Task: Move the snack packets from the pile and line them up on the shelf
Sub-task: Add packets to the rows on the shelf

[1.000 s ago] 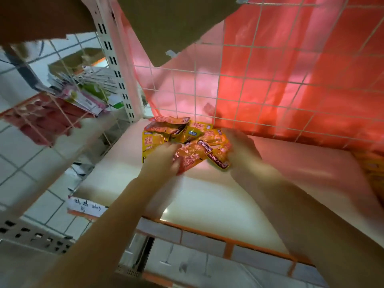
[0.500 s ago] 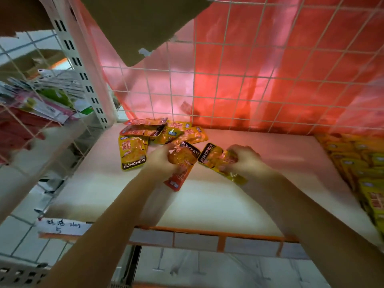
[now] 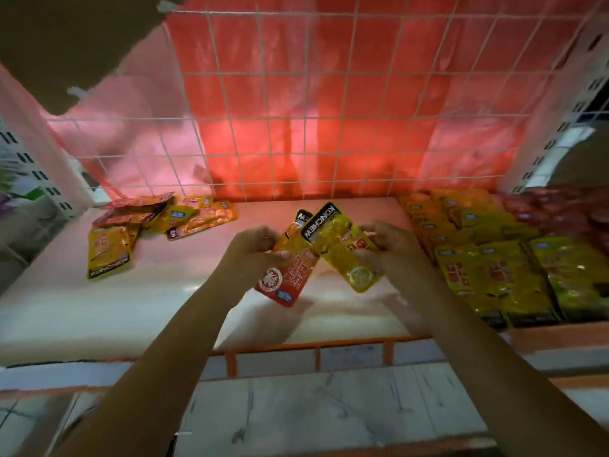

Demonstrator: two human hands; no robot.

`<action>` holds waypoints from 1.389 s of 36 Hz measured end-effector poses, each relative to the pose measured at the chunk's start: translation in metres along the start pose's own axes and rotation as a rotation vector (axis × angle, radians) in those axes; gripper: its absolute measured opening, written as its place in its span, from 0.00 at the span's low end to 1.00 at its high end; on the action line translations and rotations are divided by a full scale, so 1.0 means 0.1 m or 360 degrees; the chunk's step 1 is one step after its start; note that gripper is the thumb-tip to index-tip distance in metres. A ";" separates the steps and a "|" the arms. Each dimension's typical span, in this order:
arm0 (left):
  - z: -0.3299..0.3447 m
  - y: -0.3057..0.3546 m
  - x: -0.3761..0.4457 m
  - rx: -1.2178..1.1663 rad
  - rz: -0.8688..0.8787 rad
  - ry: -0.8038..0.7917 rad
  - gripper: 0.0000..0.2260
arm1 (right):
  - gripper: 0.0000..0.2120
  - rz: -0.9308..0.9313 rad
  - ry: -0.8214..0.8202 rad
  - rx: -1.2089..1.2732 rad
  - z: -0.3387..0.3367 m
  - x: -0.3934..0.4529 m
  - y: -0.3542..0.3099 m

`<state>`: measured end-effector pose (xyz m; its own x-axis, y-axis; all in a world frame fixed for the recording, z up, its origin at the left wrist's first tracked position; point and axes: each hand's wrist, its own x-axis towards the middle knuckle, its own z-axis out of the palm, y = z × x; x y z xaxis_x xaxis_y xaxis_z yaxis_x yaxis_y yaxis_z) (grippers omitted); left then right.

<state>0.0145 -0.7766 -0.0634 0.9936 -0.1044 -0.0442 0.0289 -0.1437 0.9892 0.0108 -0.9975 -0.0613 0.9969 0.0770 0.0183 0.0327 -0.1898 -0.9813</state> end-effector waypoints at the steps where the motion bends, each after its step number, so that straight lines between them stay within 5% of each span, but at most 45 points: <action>1: 0.12 0.01 -0.01 -0.0134 -0.0031 -0.0041 0.12 | 0.19 -0.0026 -0.0010 -0.0036 -0.09 -0.04 0.02; 5: 0.61 0.08 -0.06 -0.0384 -0.0002 -0.0158 0.10 | 0.23 -0.0119 -0.0101 -0.0250 -0.47 -0.15 0.08; 11: 1.26 0.19 -0.15 -0.0194 0.0055 -0.0094 0.14 | 0.19 -0.0579 -0.0197 -0.0992 -1.03 -0.11 0.04; 15: 1.54 0.28 -0.20 -0.0306 0.0116 -0.0032 0.12 | 0.19 -0.0769 -0.0243 -0.1118 -1.24 -0.05 -0.01; 19: 1.75 0.26 -0.20 -0.0444 0.0144 0.0240 0.10 | 0.27 -0.0689 0.0039 -0.0955 -1.28 0.02 -0.01; 22: 1.87 0.20 -0.19 -0.0671 0.0090 0.0494 0.09 | 0.33 -0.0304 0.0175 -0.0635 -1.29 0.11 0.00; 26: 1.95 0.15 -0.15 -0.0751 0.0071 0.0701 0.07 | 0.15 0.0302 -0.0177 0.0149 -1.23 0.22 -0.05; 32: 1.86 0.19 -0.07 -0.0484 0.0125 0.0768 0.09 | 0.16 0.0119 -0.0080 0.0148 -1.13 0.57 -0.08; 36: 1.63 0.19 0.03 -0.0386 0.0073 0.0880 0.09 | 0.25 0.0006 0.0048 -0.0146 -1.09 0.93 -0.03; 42: 1.38 0.10 0.10 -0.0247 0.0006 0.0943 0.10 | 0.40 -0.0026 -0.0088 -0.0966 -0.91 1.20 0.09; 50: 1.25 0.03 0.12 -0.0059 0.0070 0.0912 0.11 | 0.18 -0.0352 -0.0197 -0.1912 -0.78 1.29 0.24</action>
<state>0.0123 -0.9014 -0.0781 0.8942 0.4421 0.0695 -0.0201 -0.1155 0.9931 0.1455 -1.0684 -0.0675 0.9500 0.3020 0.0795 0.3111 -0.9371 -0.1580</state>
